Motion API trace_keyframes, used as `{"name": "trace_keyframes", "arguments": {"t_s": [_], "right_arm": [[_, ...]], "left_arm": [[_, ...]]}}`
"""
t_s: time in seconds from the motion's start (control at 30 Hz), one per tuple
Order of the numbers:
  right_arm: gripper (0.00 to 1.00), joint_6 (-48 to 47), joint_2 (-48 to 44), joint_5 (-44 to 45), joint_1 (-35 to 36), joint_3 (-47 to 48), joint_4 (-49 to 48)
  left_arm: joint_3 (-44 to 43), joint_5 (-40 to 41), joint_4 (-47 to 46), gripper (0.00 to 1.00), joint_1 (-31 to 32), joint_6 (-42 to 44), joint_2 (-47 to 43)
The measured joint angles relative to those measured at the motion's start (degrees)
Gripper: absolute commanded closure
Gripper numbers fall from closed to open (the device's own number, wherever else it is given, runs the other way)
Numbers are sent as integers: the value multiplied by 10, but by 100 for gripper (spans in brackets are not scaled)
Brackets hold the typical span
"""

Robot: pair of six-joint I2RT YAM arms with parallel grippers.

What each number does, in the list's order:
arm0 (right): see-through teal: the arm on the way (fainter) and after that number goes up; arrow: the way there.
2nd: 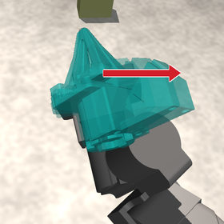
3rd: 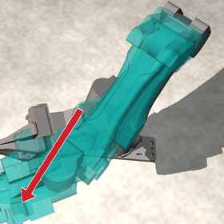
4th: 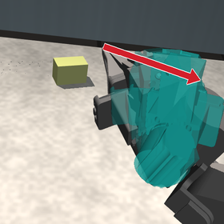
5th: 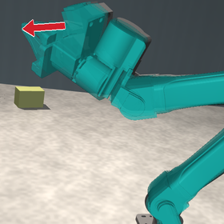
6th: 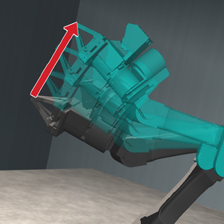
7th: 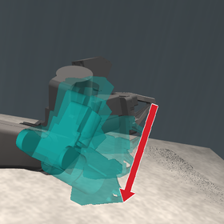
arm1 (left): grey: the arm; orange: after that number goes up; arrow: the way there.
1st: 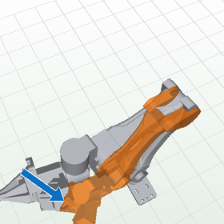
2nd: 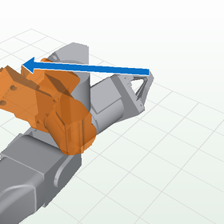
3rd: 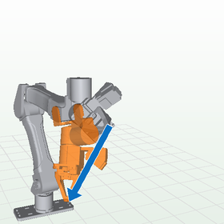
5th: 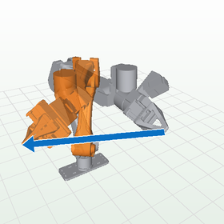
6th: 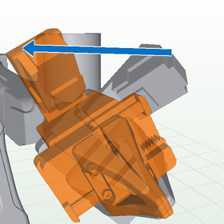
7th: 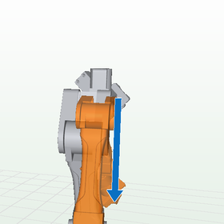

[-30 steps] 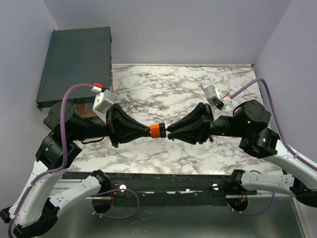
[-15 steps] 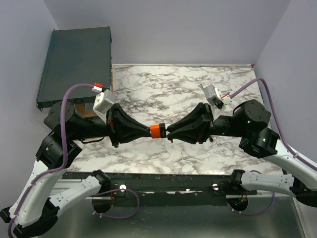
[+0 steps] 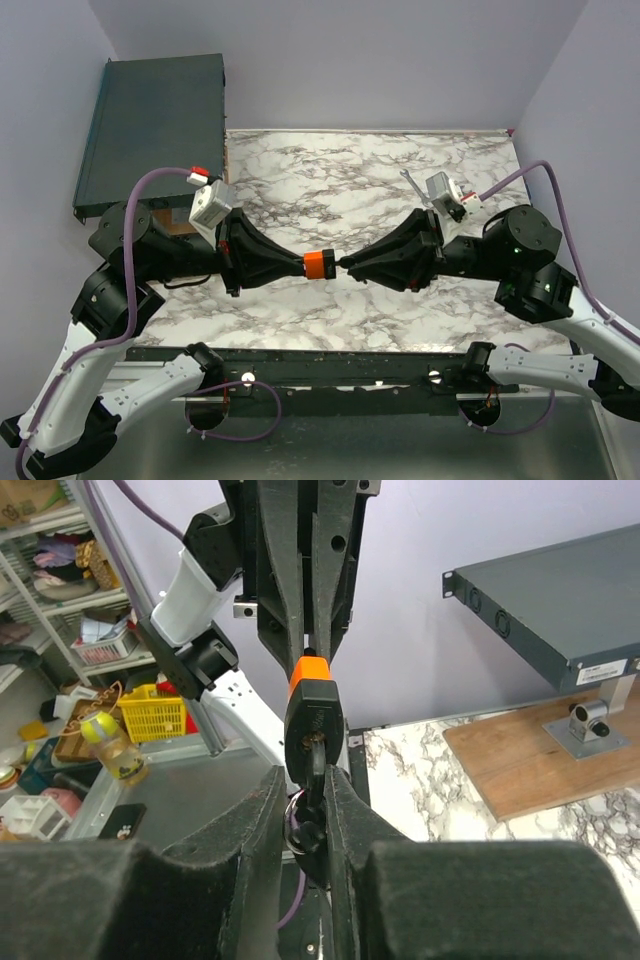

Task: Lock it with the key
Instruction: Lock the lock.

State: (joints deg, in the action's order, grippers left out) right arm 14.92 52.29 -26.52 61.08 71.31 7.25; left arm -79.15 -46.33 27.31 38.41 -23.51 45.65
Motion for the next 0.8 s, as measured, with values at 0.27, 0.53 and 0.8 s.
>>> {"name": "trace_keyframes", "arguments": {"t_s": [0.27,0.53,0.8], "right_arm": [[99,0,-17,10,0,0,12],[99,0,-19,15,0,-2,22],[99,-5,-25,26,0,-2,35]], "left_arm": [[-9,-5,13,100,3,5,-1],[-10,-7,22,100,3,9,1],[-10,-7,23,100,3,15,3]]}}
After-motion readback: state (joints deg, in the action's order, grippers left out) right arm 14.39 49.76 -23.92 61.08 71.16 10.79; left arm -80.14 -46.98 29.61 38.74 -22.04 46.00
